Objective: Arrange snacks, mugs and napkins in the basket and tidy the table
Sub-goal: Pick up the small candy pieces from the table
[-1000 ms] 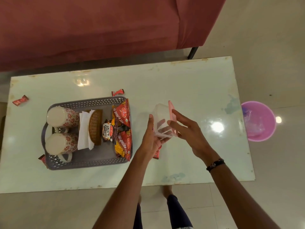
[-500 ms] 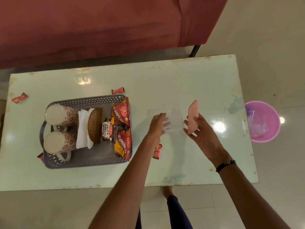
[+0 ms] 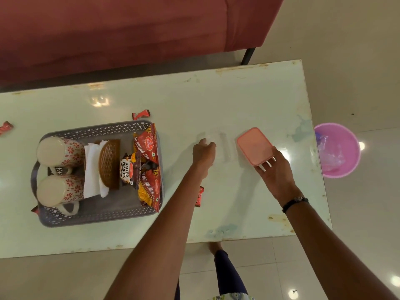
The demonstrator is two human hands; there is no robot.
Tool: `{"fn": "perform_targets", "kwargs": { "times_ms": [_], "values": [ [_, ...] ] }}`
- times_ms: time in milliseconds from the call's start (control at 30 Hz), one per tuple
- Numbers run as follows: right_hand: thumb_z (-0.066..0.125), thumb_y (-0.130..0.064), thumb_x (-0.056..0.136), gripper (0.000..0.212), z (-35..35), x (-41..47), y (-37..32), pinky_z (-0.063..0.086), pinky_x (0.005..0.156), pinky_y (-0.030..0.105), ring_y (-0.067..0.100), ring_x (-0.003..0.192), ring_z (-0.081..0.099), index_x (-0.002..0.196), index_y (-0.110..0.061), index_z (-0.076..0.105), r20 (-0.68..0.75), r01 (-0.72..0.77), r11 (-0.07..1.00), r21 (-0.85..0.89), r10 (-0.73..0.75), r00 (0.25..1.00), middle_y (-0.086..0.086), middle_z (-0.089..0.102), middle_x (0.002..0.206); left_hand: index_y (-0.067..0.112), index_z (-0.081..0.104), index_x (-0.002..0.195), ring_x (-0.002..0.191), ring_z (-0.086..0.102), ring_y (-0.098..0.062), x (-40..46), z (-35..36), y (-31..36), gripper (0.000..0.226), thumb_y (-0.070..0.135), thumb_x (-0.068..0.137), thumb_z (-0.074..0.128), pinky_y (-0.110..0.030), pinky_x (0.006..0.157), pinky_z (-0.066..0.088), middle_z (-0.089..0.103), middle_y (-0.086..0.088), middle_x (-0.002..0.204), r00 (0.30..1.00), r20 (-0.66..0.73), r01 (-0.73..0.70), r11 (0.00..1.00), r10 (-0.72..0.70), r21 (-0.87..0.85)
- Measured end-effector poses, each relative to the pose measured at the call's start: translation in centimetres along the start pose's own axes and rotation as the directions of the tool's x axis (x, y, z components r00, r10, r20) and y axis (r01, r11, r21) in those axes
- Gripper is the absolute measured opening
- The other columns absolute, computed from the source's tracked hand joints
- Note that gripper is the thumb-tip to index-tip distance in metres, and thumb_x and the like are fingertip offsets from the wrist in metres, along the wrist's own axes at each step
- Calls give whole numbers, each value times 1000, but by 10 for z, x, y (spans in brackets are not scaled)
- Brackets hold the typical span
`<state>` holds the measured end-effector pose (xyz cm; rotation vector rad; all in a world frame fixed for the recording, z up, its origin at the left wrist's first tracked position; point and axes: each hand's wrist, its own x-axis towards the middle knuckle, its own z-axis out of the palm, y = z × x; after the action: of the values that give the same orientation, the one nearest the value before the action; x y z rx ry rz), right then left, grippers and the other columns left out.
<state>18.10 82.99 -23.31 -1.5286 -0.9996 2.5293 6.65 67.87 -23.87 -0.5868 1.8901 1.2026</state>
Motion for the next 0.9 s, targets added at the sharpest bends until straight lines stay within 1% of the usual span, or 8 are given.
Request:
{"fn": "perform_targets", "kwargs": {
  "times_ms": [100, 167, 367, 467, 567, 667, 767, 900],
  "values": [
    [48, -33, 96, 46, -2, 1, 8, 43, 103, 40, 20, 126, 48, 139, -18, 40, -55, 60, 988, -144, -69, 996, 3, 49, 137, 13, 43, 136, 97, 52, -23, -3, -3, -2, 47, 20, 89, 47, -45, 93, 52, 52, -4, 115, 1000, -12, -4, 1000, 4, -26],
    [50, -31, 95, 53, -2, 0, 17, 34, 111, 41, 18, 132, 40, 144, -20, 32, -159, 100, 965, -242, -141, 977, 1, 42, 144, 11, 43, 135, 112, 52, -26, -8, -9, -10, 47, 22, 89, 48, -46, 100, 47, 51, -6, 127, 998, -52, -37, 999, 38, 18],
    [57, -22, 90, 46, 3, -19, 68, 39, 105, 35, 20, 122, 48, 134, -14, 43, -392, 56, 915, -400, -226, 892, 2, 48, 132, 10, 51, 125, 113, 54, -25, -35, -32, -57, 35, 17, 91, 47, -38, 94, 48, 54, -11, 130, 981, -185, -66, 998, 65, 5],
    [59, -22, 89, 41, 22, -34, 105, 45, 99, 36, 23, 111, 54, 128, -15, 47, -325, -10, 866, -500, -177, 929, 4, 55, 121, 9, 52, 124, 103, 54, -19, -46, -40, -77, 34, 15, 92, 46, -26, 77, 45, 56, -10, 129, 981, -193, -11, 998, -1, -63],
    [62, -19, 88, 39, 47, -49, 140, 44, 81, 22, 18, 99, 55, 124, -14, 49, -172, 25, 724, -690, -197, 965, 5, 56, 114, 11, 54, 122, 93, 54, -14, -53, -49, -94, 31, 16, 92, 45, -18, 61, 40, 59, -9, 121, 987, -159, 21, 995, -37, -100],
    [60, -22, 88, 38, 65, -62, 168, 41, 67, 13, 15, 93, 54, 123, -14, 46, 3, 145, 468, -872, -292, 956, 1, 49, 113, 14, 57, 116, 93, 55, -13, -57, -55, -110, 26, 21, 93, 47, -16, 64, 41, 61, -6, 118, 996, -65, 47, 993, -54, -112],
    [57, -20, 88, 32, 73, -63, 180, 43, 68, 26, 23, 93, 54, 118, -13, 47, 66, 170, 290, -942, -336, 940, 5, 49, 112, 16, 57, 115, 101, 56, -15, -58, -58, -113, 26, 26, 94, 47, -17, 70, 43, 61, -6, 121, 997, 19, 79, 989, -77, -126],
    [55, -11, 89, 17, 73, -59, 164, 48, 71, 29, 22, 89, 57, 106, -8, 55, 73, 149, 335, -930, -227, 971, 12, 57, 110, 14, 56, 118, 91, 53, -9, -65, -63, -96, 27, 24, 95, 45, -12, 61, 39, 59, -1, 109, 996, 84, 20, 995, -12, -93]
  ]
}}
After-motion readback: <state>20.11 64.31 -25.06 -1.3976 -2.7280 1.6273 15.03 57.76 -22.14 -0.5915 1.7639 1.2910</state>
